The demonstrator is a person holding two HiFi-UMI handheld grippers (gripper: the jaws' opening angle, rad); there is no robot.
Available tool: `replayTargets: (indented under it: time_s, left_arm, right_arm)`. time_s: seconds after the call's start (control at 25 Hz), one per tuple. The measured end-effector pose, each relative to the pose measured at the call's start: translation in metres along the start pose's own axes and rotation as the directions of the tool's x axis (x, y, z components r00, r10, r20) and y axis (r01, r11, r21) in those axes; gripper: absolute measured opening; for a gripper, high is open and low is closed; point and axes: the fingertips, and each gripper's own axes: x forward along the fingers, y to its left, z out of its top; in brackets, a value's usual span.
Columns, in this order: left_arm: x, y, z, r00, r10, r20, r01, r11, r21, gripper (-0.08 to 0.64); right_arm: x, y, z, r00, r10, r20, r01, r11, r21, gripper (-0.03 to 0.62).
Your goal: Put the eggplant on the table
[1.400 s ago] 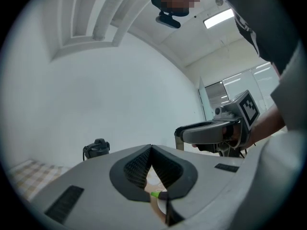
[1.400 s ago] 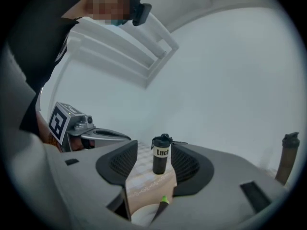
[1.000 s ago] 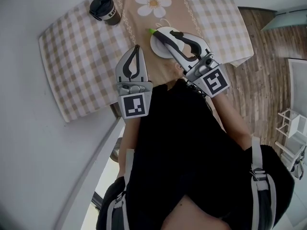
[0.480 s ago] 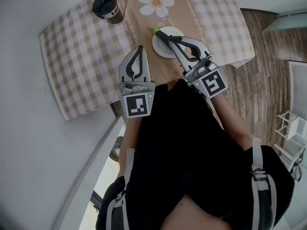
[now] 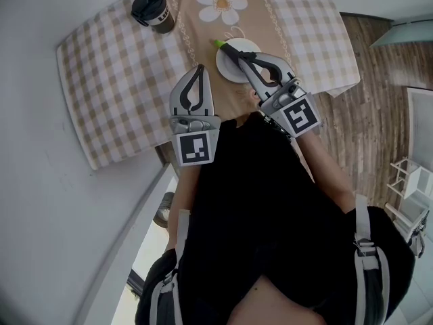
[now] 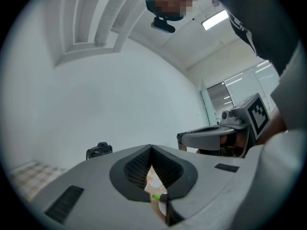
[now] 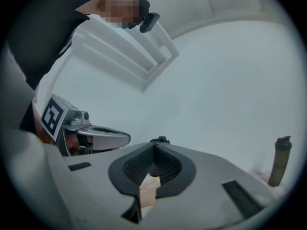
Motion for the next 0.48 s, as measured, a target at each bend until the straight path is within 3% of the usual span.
replayTargets:
  time_s: [0.48]
  left_arm:
    - [-0.0027,-0.0013,-0.0046,1.000,-0.001,-0.010,0.001,1.000,-0.008,-0.008]
  right_arm:
    - [-0.0015,0.0024,-0.0046,1.000,0.009,-0.014,-0.009,1.000,0.010,0.005]
